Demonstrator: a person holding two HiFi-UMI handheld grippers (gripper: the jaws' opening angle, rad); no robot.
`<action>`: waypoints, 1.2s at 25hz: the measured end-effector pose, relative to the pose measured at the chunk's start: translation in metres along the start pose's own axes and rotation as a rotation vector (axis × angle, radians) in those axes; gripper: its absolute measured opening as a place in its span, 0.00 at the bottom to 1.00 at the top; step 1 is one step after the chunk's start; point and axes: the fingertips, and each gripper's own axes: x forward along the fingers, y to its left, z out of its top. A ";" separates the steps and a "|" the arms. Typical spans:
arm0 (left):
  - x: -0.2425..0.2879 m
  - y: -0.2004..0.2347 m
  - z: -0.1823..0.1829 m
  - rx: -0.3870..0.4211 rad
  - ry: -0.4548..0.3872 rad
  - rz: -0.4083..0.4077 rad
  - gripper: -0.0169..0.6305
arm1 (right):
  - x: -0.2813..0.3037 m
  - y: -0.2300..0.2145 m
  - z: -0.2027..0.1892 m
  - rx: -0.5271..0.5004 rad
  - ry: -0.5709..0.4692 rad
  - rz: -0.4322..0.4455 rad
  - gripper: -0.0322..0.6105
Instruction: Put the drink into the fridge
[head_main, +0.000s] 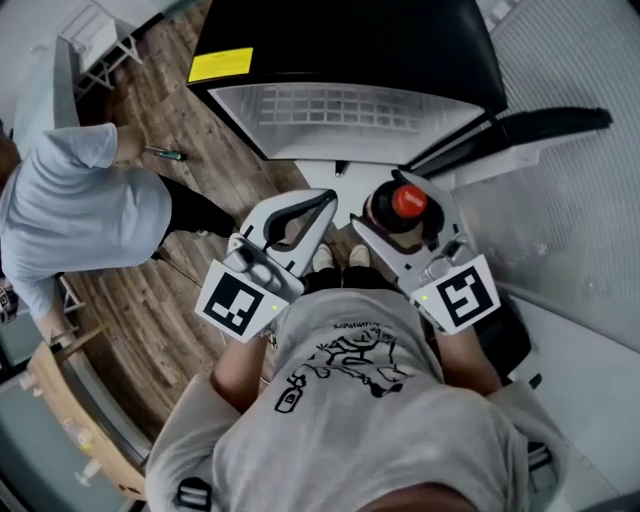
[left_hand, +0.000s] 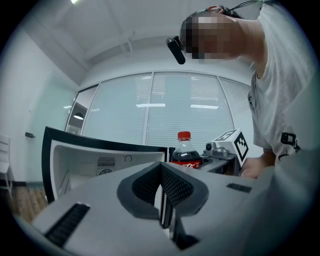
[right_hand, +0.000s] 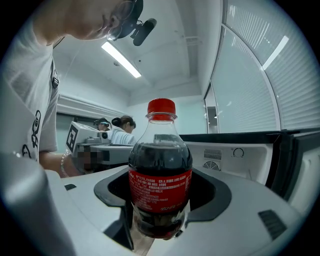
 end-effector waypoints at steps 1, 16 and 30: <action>0.002 0.004 -0.005 -0.003 -0.001 0.003 0.03 | 0.003 -0.003 -0.005 -0.002 0.003 -0.003 0.56; 0.027 0.022 -0.033 -0.002 0.003 0.010 0.03 | 0.014 -0.030 -0.043 -0.020 0.027 -0.036 0.56; 0.042 0.034 -0.067 -0.019 0.009 0.018 0.03 | 0.028 -0.050 -0.073 -0.035 0.026 -0.089 0.56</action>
